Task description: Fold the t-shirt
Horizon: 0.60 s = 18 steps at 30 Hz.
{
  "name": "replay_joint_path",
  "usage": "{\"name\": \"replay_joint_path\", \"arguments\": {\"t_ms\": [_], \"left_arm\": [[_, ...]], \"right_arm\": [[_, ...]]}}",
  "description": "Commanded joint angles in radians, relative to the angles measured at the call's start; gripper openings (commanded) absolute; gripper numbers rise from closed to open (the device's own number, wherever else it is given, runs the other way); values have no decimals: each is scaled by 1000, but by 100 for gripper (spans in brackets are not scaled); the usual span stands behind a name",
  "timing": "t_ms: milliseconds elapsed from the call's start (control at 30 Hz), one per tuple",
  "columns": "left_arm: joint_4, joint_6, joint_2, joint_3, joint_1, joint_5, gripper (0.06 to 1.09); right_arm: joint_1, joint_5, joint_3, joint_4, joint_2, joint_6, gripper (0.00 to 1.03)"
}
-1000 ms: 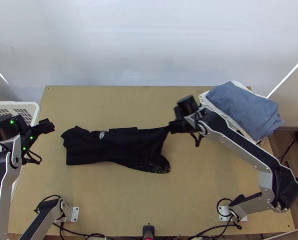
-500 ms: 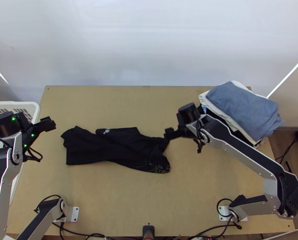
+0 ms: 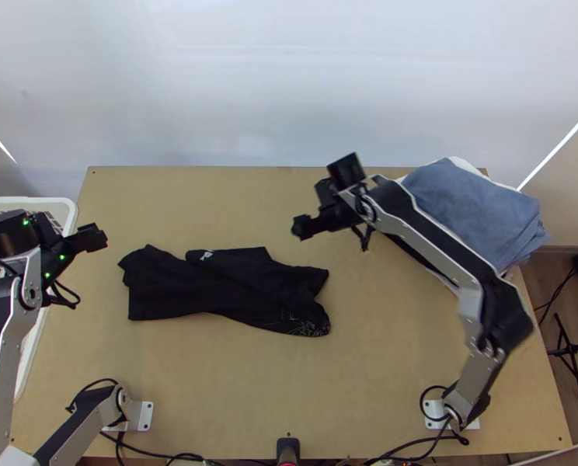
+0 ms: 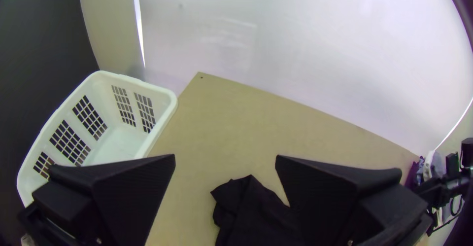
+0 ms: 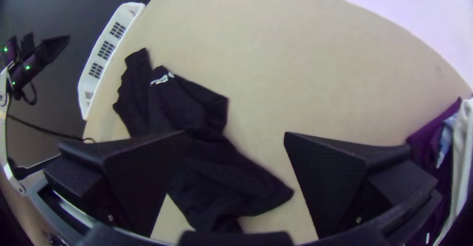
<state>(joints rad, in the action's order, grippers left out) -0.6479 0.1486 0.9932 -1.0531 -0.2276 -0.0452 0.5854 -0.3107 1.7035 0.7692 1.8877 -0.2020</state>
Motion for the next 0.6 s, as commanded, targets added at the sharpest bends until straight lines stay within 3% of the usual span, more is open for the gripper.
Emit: {"name": "replay_joint_path", "arguments": {"t_ms": [0,133,200,267,567], "left_arm": [[-61,-9,36,-76,-6,1,104],[-88,-9,61,-122,-21,1,104],[-91,-9,67,-128,-22,1,104],[-95,-9,70,-133,-22,1,104],[-98,-9,78,-148,-24,-1,104]], "right_arm": [[-12,-251,125,102,149,-4,91],[-21,-352,130,107,215,-8,91],[-21,-387,131,105,243,0,85],[-21,-398,133,101,269,10,78],[7,-403,142,10,353,38,78]]}}
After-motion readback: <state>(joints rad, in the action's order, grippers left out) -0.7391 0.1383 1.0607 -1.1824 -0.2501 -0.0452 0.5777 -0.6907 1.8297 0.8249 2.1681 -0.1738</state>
